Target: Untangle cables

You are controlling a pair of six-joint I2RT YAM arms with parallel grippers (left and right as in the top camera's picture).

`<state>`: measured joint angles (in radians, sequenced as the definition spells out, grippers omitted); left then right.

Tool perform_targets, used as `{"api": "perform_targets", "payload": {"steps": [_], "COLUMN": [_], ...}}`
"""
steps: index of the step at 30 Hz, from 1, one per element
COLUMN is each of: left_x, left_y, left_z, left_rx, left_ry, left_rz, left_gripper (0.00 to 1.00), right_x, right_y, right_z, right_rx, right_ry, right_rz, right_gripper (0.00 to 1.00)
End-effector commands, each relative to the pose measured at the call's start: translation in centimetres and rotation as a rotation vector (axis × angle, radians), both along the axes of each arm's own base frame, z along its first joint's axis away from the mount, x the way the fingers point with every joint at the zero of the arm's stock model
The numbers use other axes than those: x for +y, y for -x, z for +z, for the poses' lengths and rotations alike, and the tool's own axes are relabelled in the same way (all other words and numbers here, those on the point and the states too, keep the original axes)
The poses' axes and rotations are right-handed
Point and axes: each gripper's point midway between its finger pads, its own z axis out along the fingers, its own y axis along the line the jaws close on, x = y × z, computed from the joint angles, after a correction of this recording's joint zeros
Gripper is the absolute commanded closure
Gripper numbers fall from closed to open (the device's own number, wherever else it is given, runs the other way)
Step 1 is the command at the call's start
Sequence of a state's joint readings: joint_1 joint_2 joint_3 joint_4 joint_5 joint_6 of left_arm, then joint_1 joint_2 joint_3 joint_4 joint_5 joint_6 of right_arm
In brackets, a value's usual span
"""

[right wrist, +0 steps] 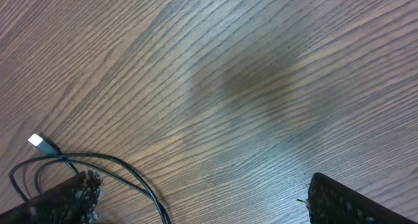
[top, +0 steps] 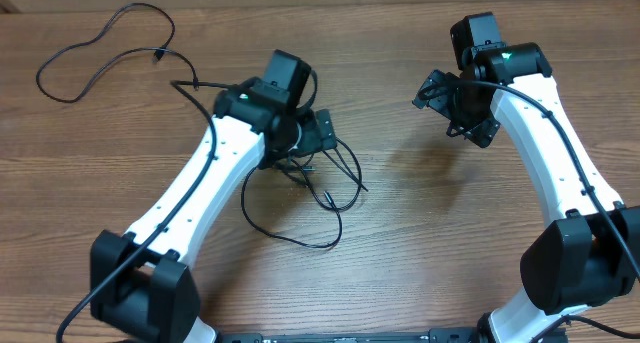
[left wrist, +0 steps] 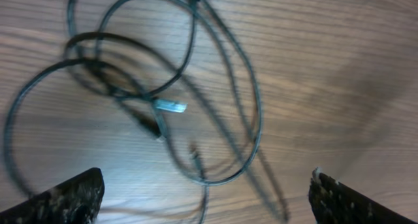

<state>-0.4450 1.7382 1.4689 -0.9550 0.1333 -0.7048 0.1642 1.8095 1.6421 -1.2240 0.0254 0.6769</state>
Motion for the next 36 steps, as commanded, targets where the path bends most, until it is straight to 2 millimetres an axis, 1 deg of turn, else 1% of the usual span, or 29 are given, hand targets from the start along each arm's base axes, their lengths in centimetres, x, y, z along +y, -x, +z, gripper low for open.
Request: {"api": "perform_targets", "payload": {"steps": [1,3,4,5,6,7,9,11,13,14,17,19,20,21,22,23,24,26,28,30,31,32,33,34,36], "left_x": [-1.6,-2.2,-2.4,-2.6,-2.7,-2.9,-2.8,-2.6,-2.2,-2.0,-2.1,-2.1,-2.1,-2.1,-2.3,-2.4,-2.6,-2.4,-1.5,0.2,1.0,2.2,3.3,5.4,8.7], "left_y": [-0.3,0.0,0.1,0.3,0.5,0.7,0.8,0.6,0.3,0.2,-0.3,-0.6,-0.8,-0.8,-0.9,-0.8,-0.5,0.0,0.7,1.7,2.2,2.8,3.3,4.0,5.1], "left_z": [-2.0,-3.8,-4.5,-5.2,-5.8,-6.5,-6.5,-5.5,-4.2,-3.2,0.6,4.0,6.3,7.7,10.5,12.1,16.0,20.6,24.6,28.9,30.3,31.8,32.5,33.4,34.5], "left_rx": [0.044,0.092,0.107,0.126,0.141,0.164,0.169,0.154,0.135,0.123,0.052,-0.014,-0.06,-0.086,-0.146,-0.179,-0.267,-0.377,-0.477,-0.586,-0.625,-0.669,-0.693,-0.726,-0.757], "left_ry": [0.0,-0.015,-0.022,-0.03,-0.035,-0.037,-0.033,-0.026,-0.023,-0.021,0.002,0.02,0.035,0.046,0.081,0.106,0.162,0.211,0.248,0.282,0.291,0.29,0.278,0.253,0.224], "left_rz": [0.052,0.068,0.07,0.071,0.069,0.064,0.055,0.047,0.033,0.014,-0.084,-0.119,-0.127,-0.126,-0.13,-0.135,-0.144,-0.147,-0.137,-0.112,-0.098,-0.072,-0.047,0.021,0.172], "left_gripper": [0.0,0.0,0.01,0.15,0.23,0.37,0.5,0.66,0.88,0.96,0.96,0.96,0.96,0.96,0.96,0.96,0.96,0.96,0.96,0.96,0.96,0.96,0.96,0.96,0.96], "right_x": [-0.1,-0.1,-0.1,-0.1,-0.1,-0.1,-0.1,-0.1,-0.1,-0.1,-0.1,-0.1,-0.1,-0.1,-0.1,-0.1,-0.1,-0.1,-0.1,-0.1,-0.1,-0.1,-0.1,-0.1,-0.1], "right_y": [0.0,0.0,0.0,0.0,0.0,0.0,0.0,0.0,0.0,0.0,0.0,0.0,0.0,0.0,0.0,0.0,0.0,0.0,0.0,0.0,0.0,0.0,0.0,0.0,0.0], "right_z": [0.0,0.0,0.0,0.0,0.0,0.0,0.0,0.0,0.0,0.0,0.0,0.0,0.0,0.0,0.0,0.0,0.0,0.0,0.0,0.0,0.0,0.0,0.0,0.0,0.0], "right_rx": [0.0,0.0,0.0,0.0,0.0,0.0,0.0,0.0,0.0,0.0,0.0,0.0,0.0,0.0,0.0,0.0,0.0,0.0,0.0,0.0,0.0,0.0,0.0,0.0,0.0], "right_ry": [-0.001,-0.001,-0.001,-0.001,-0.001,-0.001,-0.001,-0.001,-0.001,-0.001,0.0,-0.001,-0.001,-0.001,-0.001,-0.001,-0.001,-0.001,-0.001,-0.001,-0.001,0.0,-0.001,-0.001,-0.001], "right_rz": [0.002,0.002,0.002,0.002,0.002,0.002,0.002,0.002,0.002,0.002,0.002,0.002,0.002,0.002,0.002,0.002,0.002,0.002,0.002,0.002,0.002,0.002,0.002,0.002,0.002], "right_gripper": [0.0,0.0,0.0,0.0,0.0,0.0,0.0,0.0,0.0,0.0,0.0,0.0,0.0,0.0,0.0,0.0,0.0,0.0,0.0,0.0,0.0,0.0,0.0,0.0,0.0]}}
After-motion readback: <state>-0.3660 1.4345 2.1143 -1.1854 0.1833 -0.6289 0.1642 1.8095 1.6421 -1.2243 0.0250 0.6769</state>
